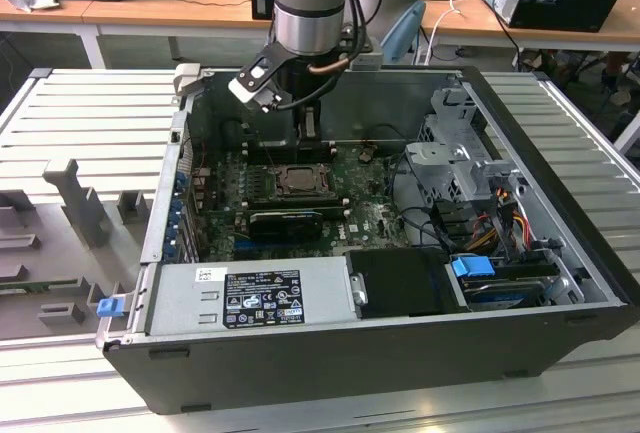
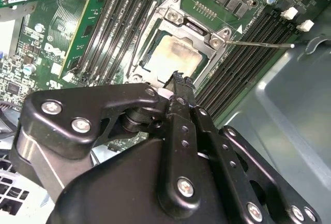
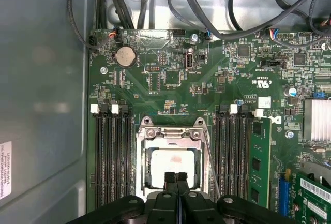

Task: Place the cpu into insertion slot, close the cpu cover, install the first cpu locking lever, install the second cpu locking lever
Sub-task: 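Install the first cpu locking lever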

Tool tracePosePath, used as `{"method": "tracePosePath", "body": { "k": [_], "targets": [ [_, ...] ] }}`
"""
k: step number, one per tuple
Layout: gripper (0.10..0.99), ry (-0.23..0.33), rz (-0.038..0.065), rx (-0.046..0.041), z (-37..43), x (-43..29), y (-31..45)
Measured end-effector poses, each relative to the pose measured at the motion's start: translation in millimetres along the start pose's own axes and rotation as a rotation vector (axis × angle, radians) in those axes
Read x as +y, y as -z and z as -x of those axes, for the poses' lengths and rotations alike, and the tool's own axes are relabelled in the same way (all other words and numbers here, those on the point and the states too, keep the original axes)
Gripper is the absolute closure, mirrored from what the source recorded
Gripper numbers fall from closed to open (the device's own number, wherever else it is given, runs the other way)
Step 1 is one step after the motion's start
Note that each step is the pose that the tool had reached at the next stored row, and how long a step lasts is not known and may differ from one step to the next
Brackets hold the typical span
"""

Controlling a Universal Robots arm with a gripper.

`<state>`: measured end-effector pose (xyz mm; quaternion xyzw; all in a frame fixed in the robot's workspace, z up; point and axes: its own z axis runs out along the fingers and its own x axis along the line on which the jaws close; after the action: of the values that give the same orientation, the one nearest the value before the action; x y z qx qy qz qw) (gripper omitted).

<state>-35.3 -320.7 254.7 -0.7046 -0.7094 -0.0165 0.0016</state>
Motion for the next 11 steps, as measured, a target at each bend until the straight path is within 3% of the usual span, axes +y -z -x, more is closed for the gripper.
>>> {"method": "tracePosePath", "body": {
  "k": [6,11],
  "targets": [
    [0.98,0.0,0.0,0.0001,-0.2,0.2,8.2],
    [0.98,0.0,0.0,0.0001,-0.7,0.5,25.5]
  ]
}}
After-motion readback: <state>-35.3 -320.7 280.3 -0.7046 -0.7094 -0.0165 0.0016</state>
